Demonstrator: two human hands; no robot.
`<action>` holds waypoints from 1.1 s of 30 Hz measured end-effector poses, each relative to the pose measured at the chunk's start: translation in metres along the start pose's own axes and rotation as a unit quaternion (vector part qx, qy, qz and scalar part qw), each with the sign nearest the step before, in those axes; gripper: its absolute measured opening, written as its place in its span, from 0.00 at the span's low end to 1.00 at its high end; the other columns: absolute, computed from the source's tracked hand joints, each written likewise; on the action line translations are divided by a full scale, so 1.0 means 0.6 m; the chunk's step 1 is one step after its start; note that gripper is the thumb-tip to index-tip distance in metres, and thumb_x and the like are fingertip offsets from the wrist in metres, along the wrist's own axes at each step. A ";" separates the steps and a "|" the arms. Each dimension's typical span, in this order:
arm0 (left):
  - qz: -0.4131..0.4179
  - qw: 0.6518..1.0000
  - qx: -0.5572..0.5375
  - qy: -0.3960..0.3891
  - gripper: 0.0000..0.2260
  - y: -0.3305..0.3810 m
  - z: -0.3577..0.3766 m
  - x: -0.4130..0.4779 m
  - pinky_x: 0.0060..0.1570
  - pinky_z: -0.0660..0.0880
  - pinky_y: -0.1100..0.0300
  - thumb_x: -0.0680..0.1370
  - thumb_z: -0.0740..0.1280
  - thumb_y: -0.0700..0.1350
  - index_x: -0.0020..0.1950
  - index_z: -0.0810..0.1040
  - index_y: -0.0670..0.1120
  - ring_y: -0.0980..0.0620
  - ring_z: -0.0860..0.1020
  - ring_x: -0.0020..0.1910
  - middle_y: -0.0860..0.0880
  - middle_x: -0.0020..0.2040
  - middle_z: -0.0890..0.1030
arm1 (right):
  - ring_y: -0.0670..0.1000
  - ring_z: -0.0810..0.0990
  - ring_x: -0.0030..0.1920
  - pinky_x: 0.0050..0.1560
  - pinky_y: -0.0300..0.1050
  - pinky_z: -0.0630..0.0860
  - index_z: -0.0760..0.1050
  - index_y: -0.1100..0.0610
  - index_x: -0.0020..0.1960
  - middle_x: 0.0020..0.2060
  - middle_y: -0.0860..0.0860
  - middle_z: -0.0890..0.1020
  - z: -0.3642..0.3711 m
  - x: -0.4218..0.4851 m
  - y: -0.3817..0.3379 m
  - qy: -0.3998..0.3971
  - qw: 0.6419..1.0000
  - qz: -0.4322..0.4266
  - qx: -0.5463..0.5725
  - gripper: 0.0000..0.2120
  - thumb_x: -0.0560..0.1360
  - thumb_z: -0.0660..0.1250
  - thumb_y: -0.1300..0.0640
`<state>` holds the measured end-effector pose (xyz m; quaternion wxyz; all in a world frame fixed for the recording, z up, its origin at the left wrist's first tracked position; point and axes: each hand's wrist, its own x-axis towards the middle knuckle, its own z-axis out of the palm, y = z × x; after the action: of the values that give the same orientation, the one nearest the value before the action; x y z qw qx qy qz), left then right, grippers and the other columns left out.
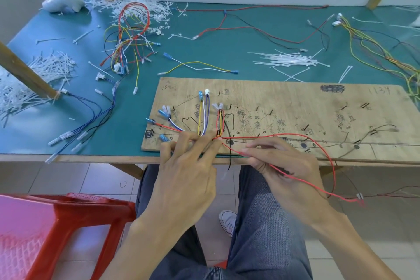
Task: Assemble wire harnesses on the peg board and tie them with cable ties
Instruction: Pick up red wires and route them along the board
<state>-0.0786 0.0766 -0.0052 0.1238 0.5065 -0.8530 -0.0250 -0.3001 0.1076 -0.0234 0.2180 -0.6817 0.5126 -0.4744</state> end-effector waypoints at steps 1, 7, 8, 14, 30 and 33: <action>0.000 1.000 -0.003 0.003 0.22 0.001 -0.001 0.001 0.58 0.69 0.45 0.77 0.62 0.44 0.71 0.79 0.50 0.47 0.72 0.65 0.55 0.72 0.78 | 0.51 0.86 0.55 0.56 0.48 0.80 0.88 0.57 0.56 0.52 0.50 0.87 -0.006 0.000 -0.001 0.006 1.000 0.009 0.009 0.07 0.78 0.74 0.62; 0.024 0.999 0.045 -0.011 0.21 -0.004 -0.013 0.007 0.55 0.68 0.44 0.77 0.64 0.45 0.70 0.80 0.50 0.46 0.74 0.63 0.55 0.71 0.79 | 0.52 0.86 0.51 0.53 0.43 0.78 0.88 0.53 0.49 0.45 0.47 0.88 -0.048 0.012 0.005 0.052 0.995 0.075 0.040 0.04 0.78 0.75 0.60; 0.026 0.998 0.055 -0.017 0.21 -0.002 -0.014 0.008 0.56 0.68 0.44 0.77 0.64 0.46 0.71 0.80 0.50 0.45 0.73 0.64 0.54 0.71 0.79 | 0.51 0.86 0.49 0.52 0.42 0.78 0.88 0.51 0.48 0.43 0.47 0.88 -0.057 0.017 0.010 0.066 0.992 0.098 0.046 0.04 0.79 0.75 0.58; 0.054 0.993 0.101 -0.010 0.23 0.002 -0.007 0.009 0.57 0.66 0.43 0.75 0.64 0.44 0.71 0.78 0.47 0.44 0.70 0.66 0.51 0.74 0.74 | 0.51 0.81 0.34 0.39 0.40 0.80 0.88 0.53 0.49 0.38 0.54 0.87 -0.116 0.033 0.041 0.148 0.954 0.210 0.158 0.05 0.76 0.77 0.52; 0.133 0.986 0.098 0.002 0.25 -0.008 0.011 0.024 0.53 0.66 0.48 0.78 0.57 0.44 0.74 0.74 0.44 0.44 0.73 0.63 0.52 0.71 0.73 | 0.58 0.82 0.38 0.40 0.42 0.79 0.87 0.48 0.44 0.37 0.41 0.87 -0.143 0.027 0.065 0.193 0.952 0.235 -0.030 0.06 0.71 0.83 0.53; 0.144 0.984 0.107 0.007 0.24 -0.009 0.013 0.024 0.52 0.65 0.47 0.78 0.57 0.44 0.74 0.75 0.44 0.44 0.74 0.62 0.50 0.71 0.74 | 0.47 0.77 0.32 0.36 0.34 0.76 0.87 0.50 0.44 0.35 0.43 0.87 -0.144 0.033 0.069 0.193 0.952 0.233 -0.052 0.07 0.70 0.83 0.55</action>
<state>-0.0823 0.0609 -0.0110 0.0777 0.3884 -0.9140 0.0879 -0.3948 0.0901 -0.0080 0.1837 -0.4496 0.7132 -0.5055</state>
